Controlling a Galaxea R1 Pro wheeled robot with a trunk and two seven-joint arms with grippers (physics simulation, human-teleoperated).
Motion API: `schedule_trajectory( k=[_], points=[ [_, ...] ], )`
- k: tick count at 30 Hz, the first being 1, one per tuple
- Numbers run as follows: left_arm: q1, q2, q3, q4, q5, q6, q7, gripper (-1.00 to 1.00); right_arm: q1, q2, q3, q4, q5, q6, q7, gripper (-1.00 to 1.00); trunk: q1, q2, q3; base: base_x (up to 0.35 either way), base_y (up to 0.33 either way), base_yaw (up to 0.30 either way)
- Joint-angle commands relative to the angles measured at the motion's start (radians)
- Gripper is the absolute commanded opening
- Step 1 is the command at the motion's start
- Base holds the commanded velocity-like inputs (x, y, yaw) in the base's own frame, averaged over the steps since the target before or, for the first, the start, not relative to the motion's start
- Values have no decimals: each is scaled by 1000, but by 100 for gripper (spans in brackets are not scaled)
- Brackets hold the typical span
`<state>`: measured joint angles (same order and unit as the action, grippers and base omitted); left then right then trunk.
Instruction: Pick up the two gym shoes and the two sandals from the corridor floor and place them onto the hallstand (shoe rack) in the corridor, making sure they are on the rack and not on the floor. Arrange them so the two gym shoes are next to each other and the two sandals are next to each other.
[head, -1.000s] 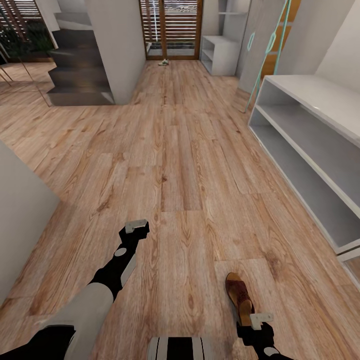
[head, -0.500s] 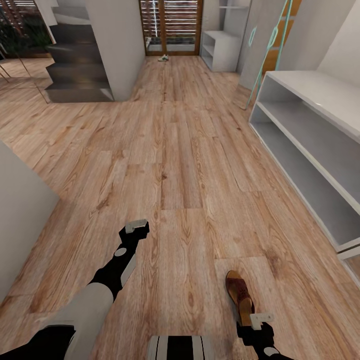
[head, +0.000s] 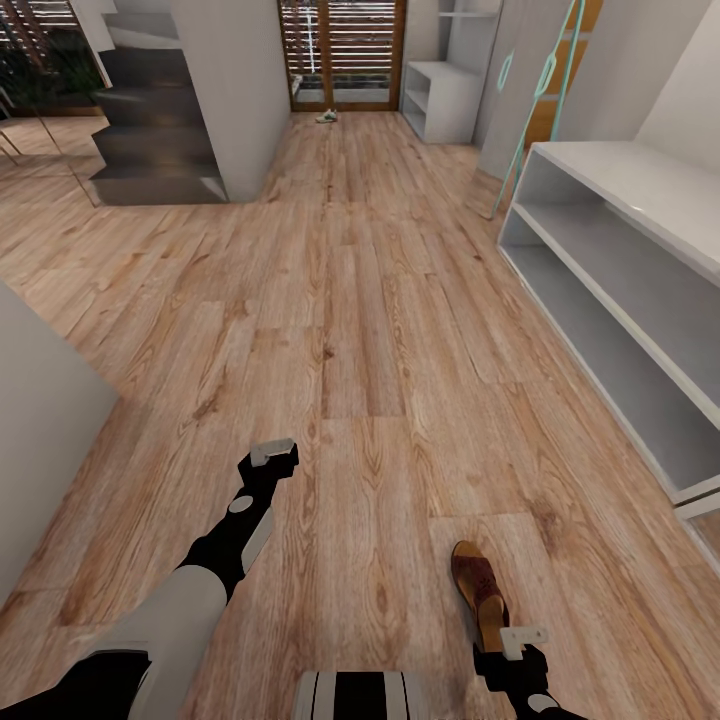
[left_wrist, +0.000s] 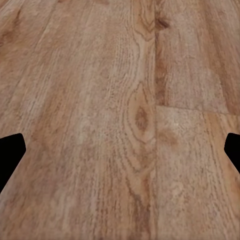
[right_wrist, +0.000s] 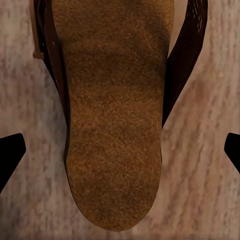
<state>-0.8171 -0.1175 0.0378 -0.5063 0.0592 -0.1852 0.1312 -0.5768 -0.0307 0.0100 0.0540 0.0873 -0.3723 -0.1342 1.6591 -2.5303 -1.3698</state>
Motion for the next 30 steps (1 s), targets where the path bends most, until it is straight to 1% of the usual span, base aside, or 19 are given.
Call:
schedule_trajectory(
  k=[1, 3, 9, 15, 18, 20, 30],
  points=[
    [-1, -1, 2, 1, 6, -4, -1, 100, -2, 0, 1, 4, 9, -5, -7, 100, 0, -1, -5, 0, 0, 0],
    [-1, -1, 2, 1, 6, -4, -1, 100, -2, 0, 1, 4, 9, -5, -7, 100, 1, -1, -12, 0, 0, 0],
    [-1, -1, 2, 0, 6, -4, -1, 100, -2, 0, 1, 4, 9, -5, -7, 100, 1, -1, -12, 0, 0, 0],
    [-1, -1, 2, 1, 6, -4, -1, 100, -2, 0, 1, 4, 9, -5, -7, 100, 4, -2, -35, 0, 0, 0],
    [-1, -1, 2, 0, 6, -4, -1, 100, -2, 0, 1, 4, 9, -5, -7, 100, 4, -2, -35, 0, 0, 0],
    [-1, -1, 2, 0, 6, -4, -1, 100, -2, 0, 1, 4, 9, -5, -7, 100, 5, -3, -43, 0, 0, 0],
    [-1, -1, 2, 0, 5, -4, -1, 100, -2, 0, 1, 4, 9, -5, -7, 100, 5, -3, -43, 0, 0, 0]
  ],
)
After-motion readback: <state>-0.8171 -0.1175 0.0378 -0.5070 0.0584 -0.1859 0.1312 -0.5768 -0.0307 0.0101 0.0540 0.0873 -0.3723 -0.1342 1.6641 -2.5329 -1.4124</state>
